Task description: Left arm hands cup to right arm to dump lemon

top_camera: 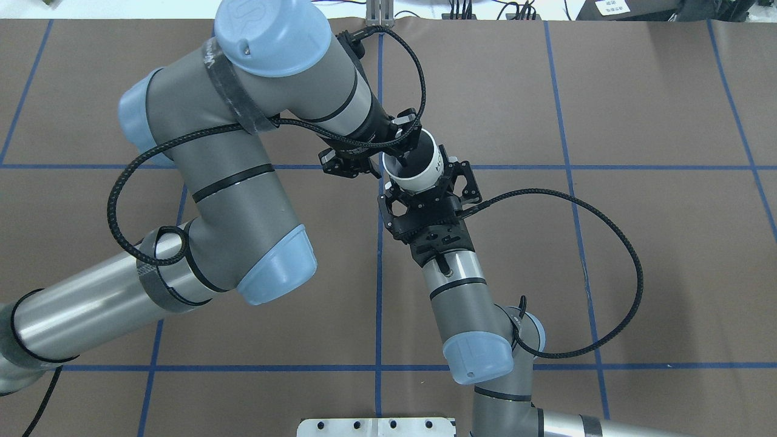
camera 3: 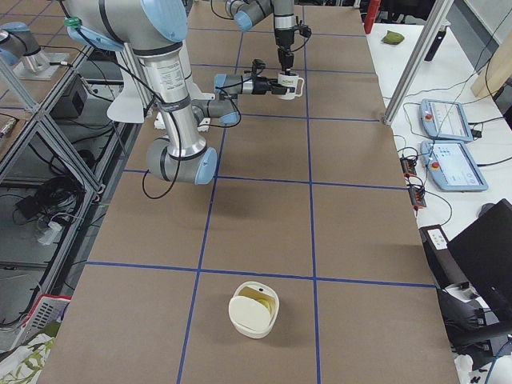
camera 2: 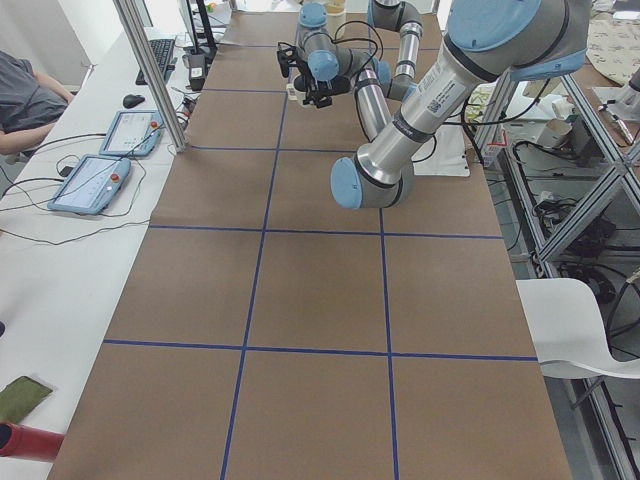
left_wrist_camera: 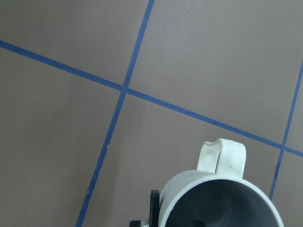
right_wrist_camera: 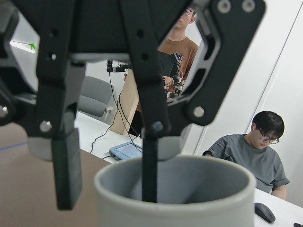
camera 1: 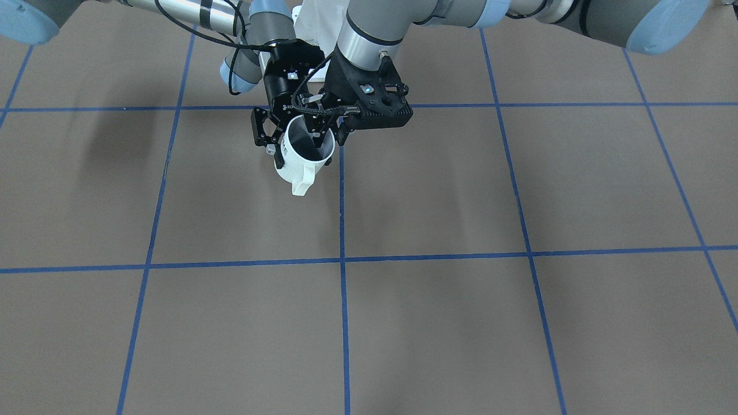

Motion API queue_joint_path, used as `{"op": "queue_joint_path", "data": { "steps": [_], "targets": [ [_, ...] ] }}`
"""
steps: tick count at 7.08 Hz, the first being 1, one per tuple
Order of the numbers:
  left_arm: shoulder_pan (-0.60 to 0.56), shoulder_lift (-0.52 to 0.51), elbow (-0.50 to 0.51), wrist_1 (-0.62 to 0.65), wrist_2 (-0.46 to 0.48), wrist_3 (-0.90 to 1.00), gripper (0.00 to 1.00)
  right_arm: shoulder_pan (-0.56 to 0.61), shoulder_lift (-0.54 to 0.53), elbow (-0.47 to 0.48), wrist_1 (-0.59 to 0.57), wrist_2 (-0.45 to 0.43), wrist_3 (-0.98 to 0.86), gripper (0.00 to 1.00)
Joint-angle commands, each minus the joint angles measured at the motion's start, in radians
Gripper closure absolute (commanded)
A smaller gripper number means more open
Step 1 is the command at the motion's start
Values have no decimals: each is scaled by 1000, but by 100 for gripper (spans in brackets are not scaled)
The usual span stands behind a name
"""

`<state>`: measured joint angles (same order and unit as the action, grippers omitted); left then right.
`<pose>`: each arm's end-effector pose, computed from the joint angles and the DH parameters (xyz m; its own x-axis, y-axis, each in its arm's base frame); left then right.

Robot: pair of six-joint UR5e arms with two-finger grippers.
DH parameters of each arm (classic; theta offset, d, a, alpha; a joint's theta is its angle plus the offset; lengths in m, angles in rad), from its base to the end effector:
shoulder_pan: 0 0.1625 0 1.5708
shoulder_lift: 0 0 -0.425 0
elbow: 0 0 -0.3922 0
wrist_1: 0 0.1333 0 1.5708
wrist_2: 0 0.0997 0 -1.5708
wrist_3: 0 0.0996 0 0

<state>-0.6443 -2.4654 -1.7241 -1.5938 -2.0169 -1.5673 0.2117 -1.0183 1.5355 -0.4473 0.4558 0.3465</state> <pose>0.4686 -0.4650 0.0443 0.3841 -0.2846 -0.8784 0.2378 0.9497 -0.2037 -0.5405 -0.3440 0.2278 0.8875 -0.2327 0.3978 -0.3930 0.0684 0.9170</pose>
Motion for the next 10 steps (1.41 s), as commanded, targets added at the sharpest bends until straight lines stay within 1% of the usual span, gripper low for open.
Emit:
{"op": "queue_joint_path", "data": {
  "steps": [1,2,3,4,5,6,7,10],
  "targets": [
    [0,0,0,0,0,0,58,0,1,0,6,0,0,100],
    [2,0,-2,0,0,-2,59,0,1,0,7,0,2,100],
    [0,0,-2,0,0,-2,65,0,0,0,9,0,3,99],
    [2,2,0,0,0,-2,68,0,0,0,9,1,3,99],
    [0,2,-2,0,0,-2,84,0,0,0,9,1,0,90],
    [0,3,0,0,1,0,100,0,-5,-2,4,-2,2,32],
    [0,3,0,0,1,0,100,0,-12,0,3,-21,0,1],
    [0,2,1,2,3,0,100,-8,-11,2,2,-35,-1,1]
  ]
}}
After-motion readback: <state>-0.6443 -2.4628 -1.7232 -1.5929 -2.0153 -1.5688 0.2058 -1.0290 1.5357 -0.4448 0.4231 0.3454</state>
